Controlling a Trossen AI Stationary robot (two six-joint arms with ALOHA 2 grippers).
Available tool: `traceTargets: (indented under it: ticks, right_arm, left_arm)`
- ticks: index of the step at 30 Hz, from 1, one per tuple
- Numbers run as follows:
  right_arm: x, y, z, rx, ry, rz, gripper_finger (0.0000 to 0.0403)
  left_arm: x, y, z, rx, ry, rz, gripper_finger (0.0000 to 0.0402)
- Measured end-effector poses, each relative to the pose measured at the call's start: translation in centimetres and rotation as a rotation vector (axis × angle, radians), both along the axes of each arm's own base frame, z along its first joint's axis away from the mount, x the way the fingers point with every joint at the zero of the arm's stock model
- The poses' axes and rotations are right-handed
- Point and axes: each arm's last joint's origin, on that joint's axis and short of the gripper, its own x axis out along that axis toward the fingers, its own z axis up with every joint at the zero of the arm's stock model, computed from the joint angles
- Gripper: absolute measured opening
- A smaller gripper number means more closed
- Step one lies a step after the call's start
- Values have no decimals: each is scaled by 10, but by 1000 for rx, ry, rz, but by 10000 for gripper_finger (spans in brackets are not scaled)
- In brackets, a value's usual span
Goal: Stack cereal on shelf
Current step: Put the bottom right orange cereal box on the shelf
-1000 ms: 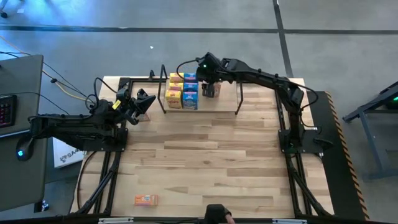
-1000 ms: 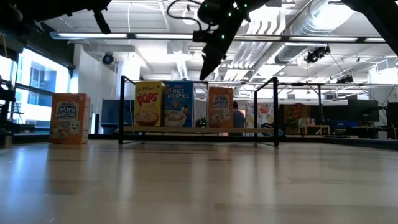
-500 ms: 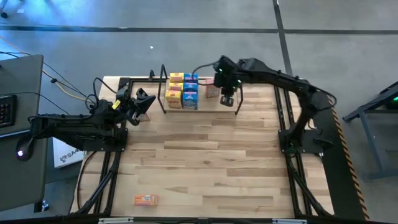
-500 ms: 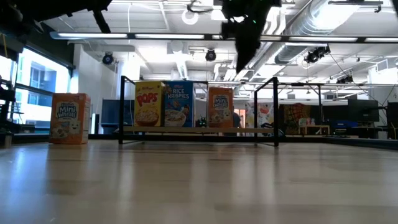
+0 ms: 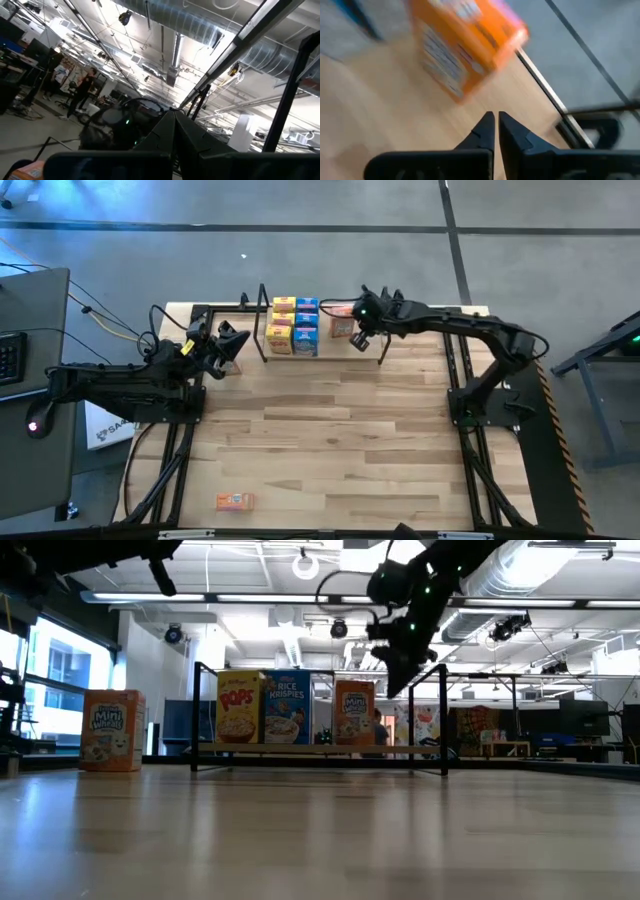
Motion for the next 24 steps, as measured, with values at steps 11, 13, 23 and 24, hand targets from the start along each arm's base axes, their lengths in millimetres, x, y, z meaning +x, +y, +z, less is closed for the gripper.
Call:
traceTargets:
  ticks: [11,13,23,24]
  right_arm:
    - [19,-11,-33,-21,44,-48,0]
    - [21,-13,-36,-31,40,-51,0]
    - [29,-12,-37,59,-116,-102,0]
    - [29,-12,-37,59,-118,-103,0]
  left_arm:
    - [0,1,0,-12,-2,21,0]
    - [0,1,0,-12,-2,21,1]
    - [0,1,0,-14,-2,24,1]
    - [0,1,0,-14,-2,24,0]
